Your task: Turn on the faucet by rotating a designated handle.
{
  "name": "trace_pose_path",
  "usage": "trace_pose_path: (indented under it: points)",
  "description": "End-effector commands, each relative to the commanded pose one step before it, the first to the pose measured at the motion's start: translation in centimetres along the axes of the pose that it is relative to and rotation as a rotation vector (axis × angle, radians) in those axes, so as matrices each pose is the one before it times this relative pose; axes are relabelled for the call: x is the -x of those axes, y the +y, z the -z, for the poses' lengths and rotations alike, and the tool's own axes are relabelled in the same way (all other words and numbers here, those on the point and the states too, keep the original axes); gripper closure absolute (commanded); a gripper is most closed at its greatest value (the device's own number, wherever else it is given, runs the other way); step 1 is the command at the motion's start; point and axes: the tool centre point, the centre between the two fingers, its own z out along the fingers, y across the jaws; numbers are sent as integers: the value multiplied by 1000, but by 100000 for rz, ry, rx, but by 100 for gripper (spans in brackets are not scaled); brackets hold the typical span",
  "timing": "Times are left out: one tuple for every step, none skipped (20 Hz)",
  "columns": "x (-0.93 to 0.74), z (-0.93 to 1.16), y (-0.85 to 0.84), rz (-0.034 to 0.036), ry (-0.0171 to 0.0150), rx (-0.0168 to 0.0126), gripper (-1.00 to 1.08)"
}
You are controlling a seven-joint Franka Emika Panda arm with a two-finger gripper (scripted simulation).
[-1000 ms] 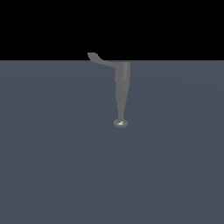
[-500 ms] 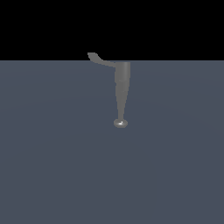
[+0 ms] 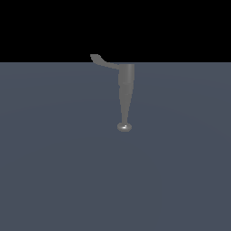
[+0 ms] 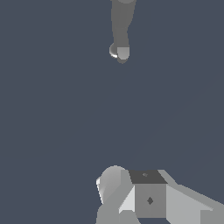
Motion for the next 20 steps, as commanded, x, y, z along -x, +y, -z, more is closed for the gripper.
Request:
trace_pose_path:
  points:
    - [-544, 44, -96, -2278, 53, -286, 108]
    - [-274, 22, -57, -1154, 31, -142, 108]
    - [-297, 20, -65, -1255, 27, -152, 108]
    - [-322, 19, -76, -1360, 28, -164, 108]
    - [-349, 18, -87, -1479, 31, -177, 108]
    - [-375, 15, -100, -1592, 31, -188, 108]
    - [-400, 11, -114, -1705, 28, -198, 108]
    - [-426, 6, -130, -1823, 26, -208, 108]
    - [-452, 0, -148, -1946, 24, -218, 108]
    - [-478, -7, -167, -2069, 21, -227, 108]
    - [-504, -16, -188, -2195, 18, -236, 108]
    - [-527, -26, -212, -2315, 14, -242, 108]
    - [-537, -36, -231, -2379, 10, -242, 108]
    - [-535, -46, -246, -2397, 5, -237, 108]
    - [-530, -56, -261, -2402, 1, -230, 108]
    - [-524, -66, -275, -2409, -2, -223, 108]
    - [-518, -76, -289, -2413, -6, -216, 108]
    - [-511, -87, -303, -2419, -8, -209, 108]
    - [-504, -97, -316, -2424, -10, -202, 108]
    - [-496, -107, -330, -2429, -12, -195, 108]
